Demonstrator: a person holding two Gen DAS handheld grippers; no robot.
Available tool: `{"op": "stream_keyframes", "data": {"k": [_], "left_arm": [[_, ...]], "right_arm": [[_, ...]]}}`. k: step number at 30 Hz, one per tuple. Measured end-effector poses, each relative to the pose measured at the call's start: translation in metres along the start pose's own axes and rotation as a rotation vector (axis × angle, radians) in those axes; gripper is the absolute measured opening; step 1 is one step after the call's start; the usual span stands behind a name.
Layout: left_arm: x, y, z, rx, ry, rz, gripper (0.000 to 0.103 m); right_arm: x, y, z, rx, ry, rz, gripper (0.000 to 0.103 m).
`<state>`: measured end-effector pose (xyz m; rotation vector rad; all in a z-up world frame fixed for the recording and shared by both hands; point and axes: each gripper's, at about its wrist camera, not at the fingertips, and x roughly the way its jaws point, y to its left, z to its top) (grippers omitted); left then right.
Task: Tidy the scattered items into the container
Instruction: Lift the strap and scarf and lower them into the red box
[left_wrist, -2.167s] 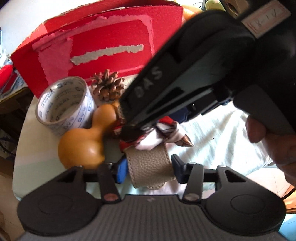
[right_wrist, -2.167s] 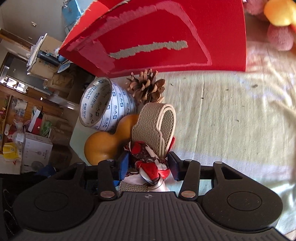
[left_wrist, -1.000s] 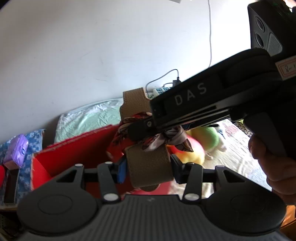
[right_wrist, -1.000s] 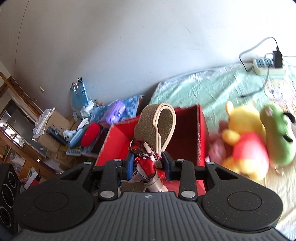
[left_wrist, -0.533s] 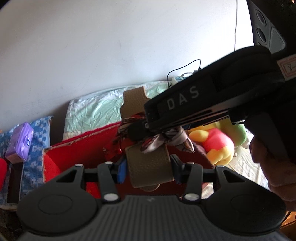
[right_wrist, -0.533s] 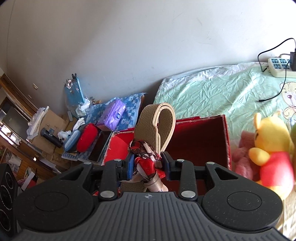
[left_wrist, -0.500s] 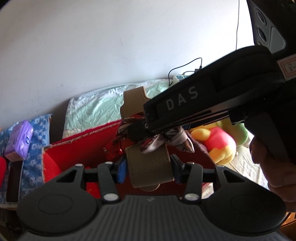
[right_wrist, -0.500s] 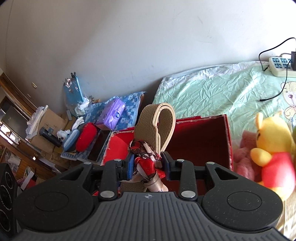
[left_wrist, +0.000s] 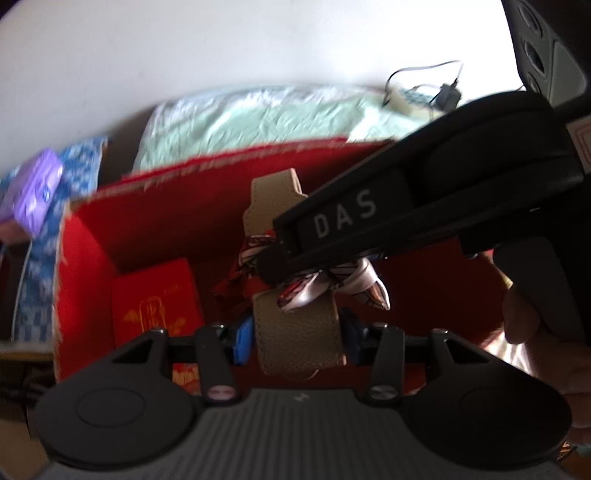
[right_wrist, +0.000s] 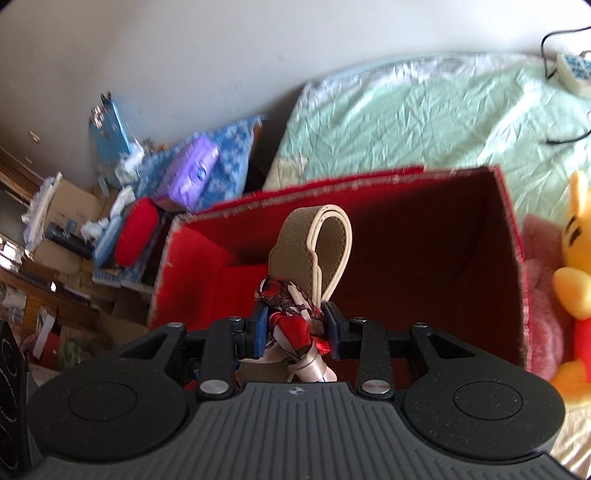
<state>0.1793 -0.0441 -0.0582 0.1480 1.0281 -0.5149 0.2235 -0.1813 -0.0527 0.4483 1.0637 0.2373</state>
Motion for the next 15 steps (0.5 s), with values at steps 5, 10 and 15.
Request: {"op": "stream_keyframes", "data": {"k": [5, 10, 15], "left_arm": [[0.024, 0.01, 0.003, -0.038, 0.111, 0.023, 0.047], [0.039, 0.018, 0.004, -0.05, 0.185, 0.08, 0.048], [0.047, 0.025, 0.006, -0.057, 0.213, 0.1, 0.051]], "right_arm": [[0.029, -0.005, 0.007, -0.007, 0.108, 0.008, 0.034], [0.055, -0.009, 0.011, -0.003, 0.209, 0.025, 0.033], [0.075, -0.009, 0.012, 0.012, 0.265, 0.063, 0.034]]}}
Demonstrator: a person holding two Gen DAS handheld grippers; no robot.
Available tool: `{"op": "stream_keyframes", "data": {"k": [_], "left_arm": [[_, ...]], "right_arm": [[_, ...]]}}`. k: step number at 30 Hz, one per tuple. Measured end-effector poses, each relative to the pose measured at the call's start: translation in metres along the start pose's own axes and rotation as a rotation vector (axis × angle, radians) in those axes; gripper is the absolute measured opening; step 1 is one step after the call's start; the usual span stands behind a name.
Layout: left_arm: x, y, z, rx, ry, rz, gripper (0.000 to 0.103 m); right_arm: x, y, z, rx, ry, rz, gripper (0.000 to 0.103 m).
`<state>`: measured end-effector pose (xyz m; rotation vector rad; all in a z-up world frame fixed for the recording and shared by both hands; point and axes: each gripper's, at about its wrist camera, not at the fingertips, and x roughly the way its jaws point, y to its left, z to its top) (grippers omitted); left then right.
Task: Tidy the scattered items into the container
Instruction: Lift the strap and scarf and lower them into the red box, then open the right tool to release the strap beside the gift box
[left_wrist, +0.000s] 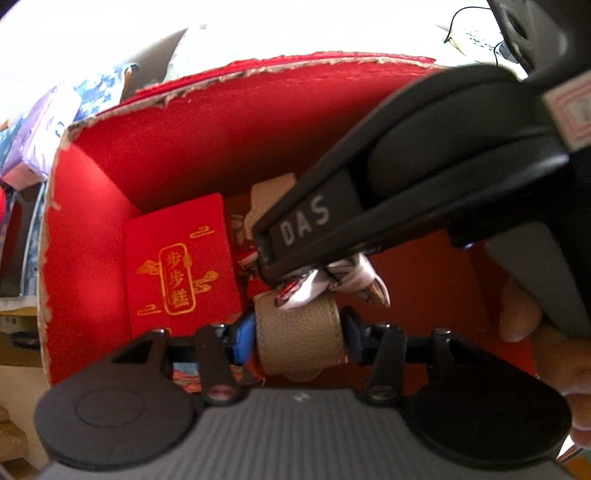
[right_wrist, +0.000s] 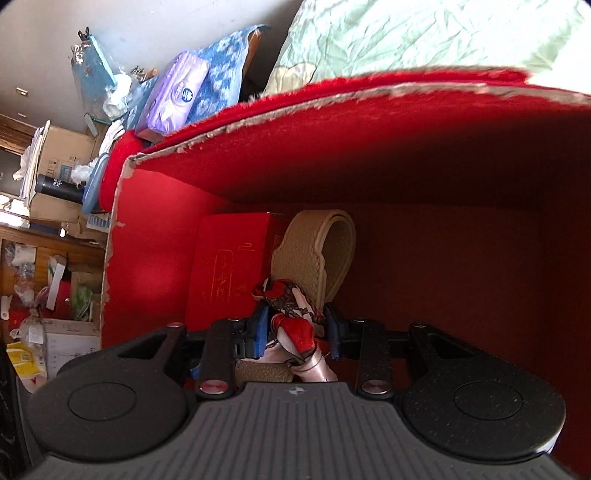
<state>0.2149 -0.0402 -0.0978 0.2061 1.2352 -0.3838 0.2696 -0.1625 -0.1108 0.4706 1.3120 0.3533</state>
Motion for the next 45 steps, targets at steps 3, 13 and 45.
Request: {"op": "stream_keyframes", "data": {"k": [3, 13, 45], "left_arm": [[0.002, 0.0, 0.002, 0.0, 0.008, 0.007, 0.052], [0.009, 0.003, 0.011, 0.002, 0.064, 0.004, 0.057], [-0.017, 0.028, 0.02, 0.01, -0.041, -0.094, 0.062]], "right_arm": [[0.008, -0.002, 0.002, -0.006, 0.015, 0.0, 0.034], [0.009, -0.012, 0.001, 0.004, 0.023, 0.018, 0.039], [-0.029, -0.058, -0.014, 0.286, -0.25, 0.015, 0.038]]}}
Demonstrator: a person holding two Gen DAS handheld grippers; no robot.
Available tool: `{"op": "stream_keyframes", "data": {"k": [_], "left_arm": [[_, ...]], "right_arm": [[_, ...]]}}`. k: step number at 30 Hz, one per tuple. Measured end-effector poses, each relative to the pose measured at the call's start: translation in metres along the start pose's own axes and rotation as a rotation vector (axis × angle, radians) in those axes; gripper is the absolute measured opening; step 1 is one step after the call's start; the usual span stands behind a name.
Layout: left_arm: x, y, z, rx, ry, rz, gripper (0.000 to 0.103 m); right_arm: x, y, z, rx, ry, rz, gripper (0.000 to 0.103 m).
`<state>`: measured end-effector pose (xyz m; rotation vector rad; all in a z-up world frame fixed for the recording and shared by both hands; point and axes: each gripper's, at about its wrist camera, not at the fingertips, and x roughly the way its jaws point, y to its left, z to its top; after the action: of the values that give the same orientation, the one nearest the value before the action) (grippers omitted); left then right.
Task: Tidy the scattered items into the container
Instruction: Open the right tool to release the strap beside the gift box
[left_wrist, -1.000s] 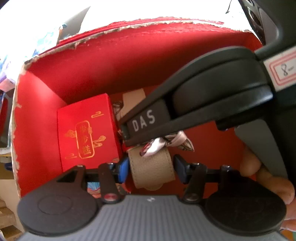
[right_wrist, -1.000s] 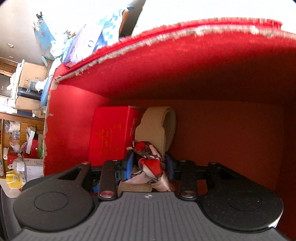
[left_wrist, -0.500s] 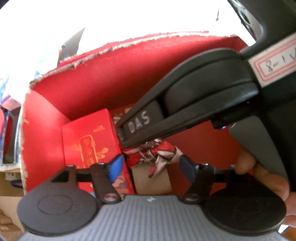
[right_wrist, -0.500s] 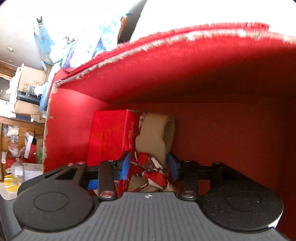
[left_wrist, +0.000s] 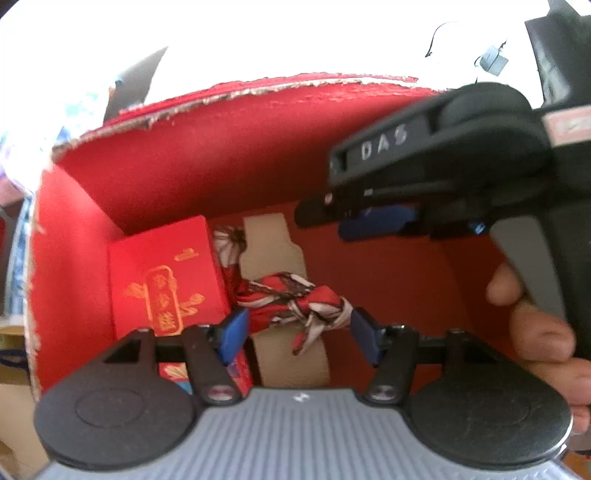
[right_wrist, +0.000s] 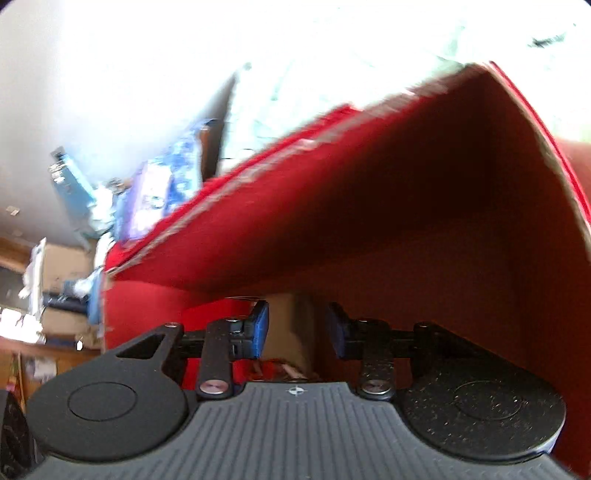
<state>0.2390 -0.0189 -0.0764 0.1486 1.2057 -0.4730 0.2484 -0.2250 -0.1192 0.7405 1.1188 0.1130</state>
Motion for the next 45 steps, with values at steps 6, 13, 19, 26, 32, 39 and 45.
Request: {"op": "stream_keyframes", "data": {"k": [6, 13, 19, 26, 32, 39, 45], "left_arm": [[-0.005, 0.007, 0.011, 0.023, 0.012, 0.023, 0.064], [-0.007, 0.016, 0.013, 0.023, 0.024, -0.007, 0.059], [-0.009, -0.015, 0.012, -0.012, 0.006, -0.019, 0.058], [-0.009, -0.056, 0.017, 0.005, -0.027, 0.006, 0.06], [-0.011, -0.027, -0.023, 0.004, -0.03, 0.008, 0.06], [-0.02, -0.034, -0.029, 0.026, -0.065, 0.031, 0.061], [0.007, -0.022, -0.025, 0.023, -0.073, 0.037, 0.061]], "right_arm": [[0.021, 0.0, 0.008, -0.007, 0.131, -0.081, 0.038], [0.038, 0.022, 0.01, -0.195, 0.232, -0.077, 0.023], [0.039, 0.034, 0.012, -0.313, 0.215, -0.079, 0.023], [0.042, 0.018, 0.023, -0.225, 0.222, -0.071, 0.024], [0.031, 0.021, 0.018, -0.288, 0.149, -0.098, 0.023], [0.023, 0.007, 0.029, -0.224, 0.069, -0.093, 0.023], [0.023, -0.007, 0.039, -0.202, 0.077, -0.127, 0.023]]}}
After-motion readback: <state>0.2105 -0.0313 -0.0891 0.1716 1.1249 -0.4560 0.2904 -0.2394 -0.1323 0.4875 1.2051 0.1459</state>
